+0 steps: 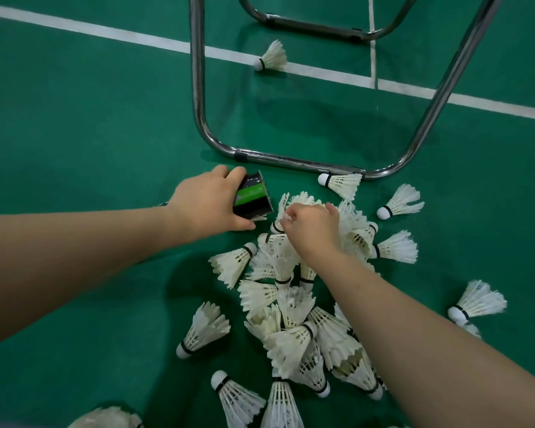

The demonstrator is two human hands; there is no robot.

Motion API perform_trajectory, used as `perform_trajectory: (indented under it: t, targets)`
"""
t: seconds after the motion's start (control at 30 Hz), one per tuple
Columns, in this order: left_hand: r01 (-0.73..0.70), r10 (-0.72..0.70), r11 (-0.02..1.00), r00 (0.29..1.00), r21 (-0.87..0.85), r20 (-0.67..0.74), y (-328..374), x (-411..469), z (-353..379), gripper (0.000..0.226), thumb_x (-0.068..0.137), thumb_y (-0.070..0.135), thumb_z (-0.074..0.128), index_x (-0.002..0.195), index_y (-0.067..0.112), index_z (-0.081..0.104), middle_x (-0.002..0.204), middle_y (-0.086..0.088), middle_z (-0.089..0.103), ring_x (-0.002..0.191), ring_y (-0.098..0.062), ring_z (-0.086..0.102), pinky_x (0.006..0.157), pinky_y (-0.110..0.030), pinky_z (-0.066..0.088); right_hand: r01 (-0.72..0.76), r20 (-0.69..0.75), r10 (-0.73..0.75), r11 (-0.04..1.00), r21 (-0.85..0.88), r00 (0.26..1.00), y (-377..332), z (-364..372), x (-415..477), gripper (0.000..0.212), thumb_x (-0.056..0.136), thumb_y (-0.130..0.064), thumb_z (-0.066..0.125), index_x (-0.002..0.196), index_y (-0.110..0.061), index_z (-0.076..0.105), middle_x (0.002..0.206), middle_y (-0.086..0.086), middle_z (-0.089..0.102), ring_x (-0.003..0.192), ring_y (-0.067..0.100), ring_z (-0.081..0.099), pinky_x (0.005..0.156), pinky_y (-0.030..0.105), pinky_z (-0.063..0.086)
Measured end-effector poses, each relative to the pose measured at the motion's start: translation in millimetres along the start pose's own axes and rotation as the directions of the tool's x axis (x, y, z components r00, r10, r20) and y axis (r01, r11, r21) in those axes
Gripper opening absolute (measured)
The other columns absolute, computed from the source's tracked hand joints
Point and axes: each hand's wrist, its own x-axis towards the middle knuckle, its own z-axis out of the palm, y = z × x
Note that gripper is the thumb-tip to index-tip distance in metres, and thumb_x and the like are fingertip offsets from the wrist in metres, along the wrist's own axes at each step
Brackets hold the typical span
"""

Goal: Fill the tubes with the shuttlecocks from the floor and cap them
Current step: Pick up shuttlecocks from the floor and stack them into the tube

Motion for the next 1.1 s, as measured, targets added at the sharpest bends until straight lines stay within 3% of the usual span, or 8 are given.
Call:
perform_trajectory:
  t: [0.07, 0.13, 0.2, 0.3, 0.5, 0.63, 0.9, 1.1]
  targets:
    - [0.006, -0.006, 1.0, 1.0, 0.007, -0.006, -2.2, -2.2, 3.6, 0.081, 0.066, 0.065, 0.067, 0.127, 0.022, 0.036, 0.109, -0.003, 0.05, 0.094, -0.025, 0.056, 0.068, -0.035, 0.05, -0.03, -0.06, 0.038, 0.991, 0.127, 0.997, 1.5, -2.7, -2.0, 0.025, 0.096, -0.028, 0.04, 0.089, -0.019, 0.063, 0.072, -0.004, 0.062, 0.07, 0.013, 0.056, 0.109, 0.037, 0.021]
    - [0.01, -0.01, 1.0, 1.0, -0.006, -0.014, -2.9, -4.3, 5.9, 0.081, 0.066, 0.064, 0.067, 0.127, 0.022, 0.036, 0.109, -0.004, 0.05, 0.094, -0.026, 0.055, 0.07, -0.036, 0.049, -0.052, -0.141, 0.117, 0.915, 0.4, 0.983, 1.0, -13.4, -7.4, 0.024, 0.095, -0.025, 0.043, 0.076, -0.018, 0.055, 0.062, -0.006, 0.052, 0.054, 0.009, 0.044, 0.08, 0.03, 0.039]
    - [0.012, -0.013, 1.0, 1.0, -0.028, -0.021, -2.5, -6.7, 7.3, 0.08, 0.065, 0.063, 0.068, 0.127, 0.023, 0.036, 0.109, -0.004, 0.05, 0.095, -0.027, 0.054, 0.072, -0.035, 0.045, -0.035, -0.213, 0.222, 0.767, 0.64, 0.952, -2.5, -28.9, -16.9, 0.027, 0.095, -0.023, 0.046, 0.069, -0.016, 0.047, 0.061, -0.006, 0.042, 0.052, 0.007, 0.032, 0.055, 0.023, 0.03]
    - [0.017, -0.018, 0.998, 1.0, -0.056, -0.025, 0.3, -10.4, 6.3, 0.08, 0.065, 0.062, 0.068, 0.127, 0.024, 0.035, 0.11, -0.003, 0.05, 0.097, -0.026, 0.053, 0.075, -0.034, 0.043, 0.059, -0.274, 0.302, 0.566, 0.822, 0.913, -11.7, -47.5, -29.1, 0.031, 0.096, -0.02, 0.045, 0.07, -0.003, 0.047, 0.062, -0.002, 0.04, 0.052, 0.006, 0.03, 0.051, 0.024, 0.027]
    - [-0.014, 0.008, 0.995, 0.997, -0.094, -0.07, 10.2, -21.4, -4.1, 0.083, 0.064, 0.061, 0.069, 0.131, 0.025, 0.035, 0.112, -0.002, 0.049, 0.099, -0.025, 0.053, 0.079, -0.035, 0.044, 0.017, 0.0, -0.027, 0.61, 0.792, 1.0, -37.5, -48.7, -48.6, 0.032, 0.1, -0.028, 0.037, 0.083, -0.017, 0.063, 0.077, 0.003, 0.06, 0.068, 0.012, 0.051, 0.063, 0.025, 0.041]
    - [-0.029, 0.024, 0.997, 0.997, -0.067, -0.068, 12.4, -32.0, -6.1, 0.084, 0.064, 0.061, 0.069, 0.132, 0.025, 0.035, 0.111, -0.002, 0.049, 0.097, -0.025, 0.054, 0.08, -0.037, 0.047, -0.116, 0.244, -0.161, 0.558, 0.822, 0.956, -35.2, -64.0, -54.2, 0.037, 0.098, -0.045, 0.028, 0.083, -0.035, 0.06, 0.077, -0.021, 0.058, 0.069, -0.015, 0.053, 0.066, 0.003, 0.038]
    - [-0.117, 0.113, 0.993, 0.99, -0.035, -0.084, 17.6, -38.5, 1.6, 0.081, 0.066, 0.058, 0.069, 0.132, 0.023, 0.038, 0.108, -0.003, 0.052, 0.095, -0.026, 0.055, 0.077, -0.038, 0.047, -0.282, 0.488, -0.248, 0.568, 0.773, 0.837, -44.0, -58.5, -51.9, 0.035, 0.092, -0.054, 0.04, 0.09, -0.028, 0.062, 0.109, 0.003, 0.065, 0.107, 0.017, 0.058, 0.103, 0.031, 0.039]
    - [-0.105, 0.105, 0.994, 0.993, 0.009, -0.058, 26.6, -26.3, 0.0, 0.081, 0.065, 0.062, 0.067, 0.129, 0.025, 0.035, 0.108, -0.002, 0.049, 0.094, -0.024, 0.054, 0.075, -0.035, 0.045, -0.148, 0.177, 0.017, 0.631, 0.762, 0.984, -18.0, -60.4, -30.0, 0.039, 0.098, -0.041, 0.039, 0.102, -0.011, 0.065, 0.095, 0.001, 0.066, 0.086, 0.02, 0.062, 0.068, 0.024, 0.043]
